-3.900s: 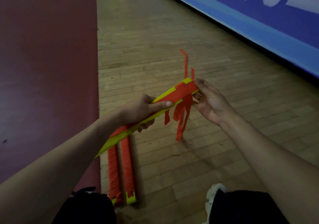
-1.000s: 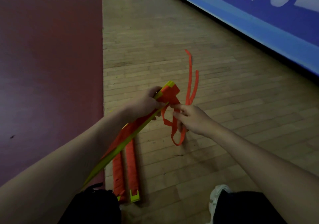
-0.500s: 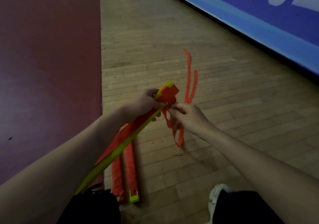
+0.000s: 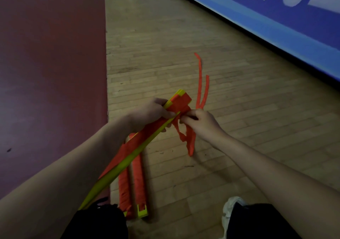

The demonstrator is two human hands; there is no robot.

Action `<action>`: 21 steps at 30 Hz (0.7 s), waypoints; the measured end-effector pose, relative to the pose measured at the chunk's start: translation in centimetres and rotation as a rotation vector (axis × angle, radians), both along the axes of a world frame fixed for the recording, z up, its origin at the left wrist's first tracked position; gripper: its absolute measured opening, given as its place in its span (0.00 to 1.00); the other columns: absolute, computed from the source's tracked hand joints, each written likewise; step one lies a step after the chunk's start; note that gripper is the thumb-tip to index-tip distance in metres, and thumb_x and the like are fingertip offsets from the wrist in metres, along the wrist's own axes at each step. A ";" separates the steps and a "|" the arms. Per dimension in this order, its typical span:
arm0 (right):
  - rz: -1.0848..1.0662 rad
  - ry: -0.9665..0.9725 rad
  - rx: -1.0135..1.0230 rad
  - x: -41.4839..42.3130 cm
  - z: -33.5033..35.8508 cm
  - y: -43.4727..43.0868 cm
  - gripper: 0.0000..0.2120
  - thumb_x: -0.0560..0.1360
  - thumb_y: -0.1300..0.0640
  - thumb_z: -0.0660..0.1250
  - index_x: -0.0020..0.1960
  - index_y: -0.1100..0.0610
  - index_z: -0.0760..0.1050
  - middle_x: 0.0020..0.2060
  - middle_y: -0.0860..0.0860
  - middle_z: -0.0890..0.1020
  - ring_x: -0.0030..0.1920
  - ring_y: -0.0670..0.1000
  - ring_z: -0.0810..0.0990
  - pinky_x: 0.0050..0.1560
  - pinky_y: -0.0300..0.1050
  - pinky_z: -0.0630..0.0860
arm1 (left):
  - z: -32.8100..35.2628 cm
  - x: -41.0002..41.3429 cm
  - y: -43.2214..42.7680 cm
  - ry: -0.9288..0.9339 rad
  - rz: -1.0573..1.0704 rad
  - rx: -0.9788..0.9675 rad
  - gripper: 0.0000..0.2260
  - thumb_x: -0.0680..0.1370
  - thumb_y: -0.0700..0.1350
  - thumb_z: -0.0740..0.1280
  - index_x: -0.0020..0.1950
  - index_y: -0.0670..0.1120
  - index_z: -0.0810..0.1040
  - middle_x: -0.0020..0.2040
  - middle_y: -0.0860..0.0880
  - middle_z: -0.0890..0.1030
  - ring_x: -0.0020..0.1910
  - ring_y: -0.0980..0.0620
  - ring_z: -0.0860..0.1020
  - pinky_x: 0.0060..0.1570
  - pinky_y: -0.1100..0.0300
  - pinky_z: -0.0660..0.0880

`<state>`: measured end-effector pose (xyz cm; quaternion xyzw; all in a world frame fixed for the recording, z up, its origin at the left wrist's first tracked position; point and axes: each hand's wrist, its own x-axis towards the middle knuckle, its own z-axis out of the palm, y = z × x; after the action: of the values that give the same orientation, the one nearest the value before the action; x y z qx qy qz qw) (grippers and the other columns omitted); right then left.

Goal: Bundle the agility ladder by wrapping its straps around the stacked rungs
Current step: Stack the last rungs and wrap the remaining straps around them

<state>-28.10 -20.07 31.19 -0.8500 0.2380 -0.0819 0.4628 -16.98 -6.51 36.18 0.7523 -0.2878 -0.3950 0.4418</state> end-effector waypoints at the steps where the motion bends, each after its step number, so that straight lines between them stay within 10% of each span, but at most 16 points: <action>1: -0.004 0.001 -0.045 0.1 0.0 -0.2 0.09 0.77 0.50 0.66 0.51 0.52 0.83 0.48 0.50 0.81 0.52 0.50 0.79 0.51 0.46 0.75 | -0.1 0.0 0.0 -0.004 0.003 0.001 0.04 0.79 0.36 0.65 0.52 0.42 0.77 0.37 0.47 0.79 0.35 0.53 0.78 0.32 0.61 0.78; 11: 0.012 -0.083 -0.088 -0.6 2.5 -0.9 0.09 0.78 0.52 0.66 0.46 0.57 0.79 0.31 0.46 0.80 0.33 0.39 0.79 0.38 0.34 0.73 | -1.5 0.4 0.0 -0.296 0.017 0.044 0.10 0.81 0.38 0.61 0.62 0.42 0.72 0.48 0.42 0.79 0.38 0.53 0.78 0.33 0.61 0.76; 21: 0.260 -0.120 -0.127 -1.1 4.9 0.7 0.03 0.79 0.58 0.65 0.50 0.57 0.75 0.37 0.50 0.84 0.37 0.44 0.83 0.41 0.35 0.78 | -2.3 -0.4 -0.4 -0.371 -0.094 0.025 0.10 0.82 0.40 0.60 0.63 0.44 0.68 0.46 0.42 0.79 0.35 0.49 0.79 0.35 0.53 0.79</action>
<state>-29.24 -19.32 36.07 -0.8947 0.0920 -0.0869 0.4284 -17.35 -6.91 33.87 0.8035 -0.3941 -0.2731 0.3528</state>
